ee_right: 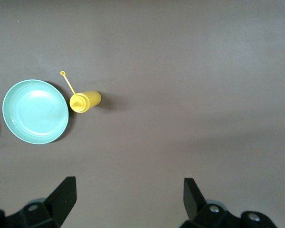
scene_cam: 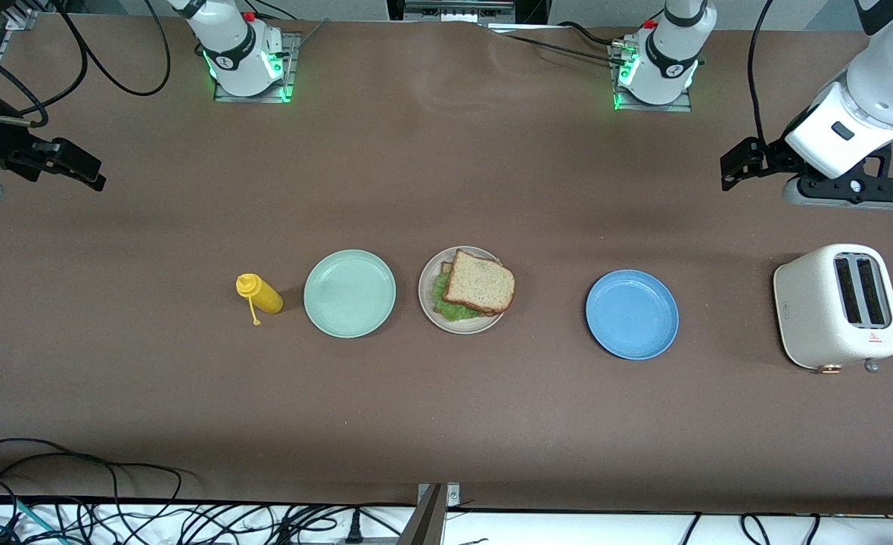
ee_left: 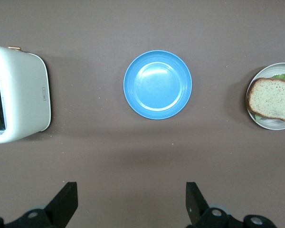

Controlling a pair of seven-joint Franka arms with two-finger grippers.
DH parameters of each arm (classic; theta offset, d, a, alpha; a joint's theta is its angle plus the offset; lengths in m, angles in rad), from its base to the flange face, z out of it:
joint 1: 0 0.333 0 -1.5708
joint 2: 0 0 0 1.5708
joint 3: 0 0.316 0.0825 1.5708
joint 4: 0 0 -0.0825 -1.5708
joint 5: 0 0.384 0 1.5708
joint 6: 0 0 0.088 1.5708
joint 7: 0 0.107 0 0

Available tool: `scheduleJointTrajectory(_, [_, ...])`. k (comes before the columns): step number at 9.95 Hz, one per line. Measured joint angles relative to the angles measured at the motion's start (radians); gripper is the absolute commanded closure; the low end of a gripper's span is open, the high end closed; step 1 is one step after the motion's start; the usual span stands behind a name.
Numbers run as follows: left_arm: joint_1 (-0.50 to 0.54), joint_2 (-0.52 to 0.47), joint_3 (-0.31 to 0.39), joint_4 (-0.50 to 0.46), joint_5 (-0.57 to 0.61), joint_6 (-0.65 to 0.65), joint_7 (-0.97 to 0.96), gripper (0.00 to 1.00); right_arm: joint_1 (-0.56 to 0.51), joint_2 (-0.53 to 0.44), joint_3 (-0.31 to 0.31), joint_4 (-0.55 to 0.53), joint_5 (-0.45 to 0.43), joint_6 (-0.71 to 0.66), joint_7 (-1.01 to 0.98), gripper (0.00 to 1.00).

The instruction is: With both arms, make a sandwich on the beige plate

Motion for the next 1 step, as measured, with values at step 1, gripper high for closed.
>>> scheduleJointTrajectory(1, [0.000, -0.002, 0.000, 0.000, 0.000, 0.000, 0.000, 0.00, 0.000, 0.000, 0.000, 0.001, 0.000, 0.000, 0.000, 0.00])
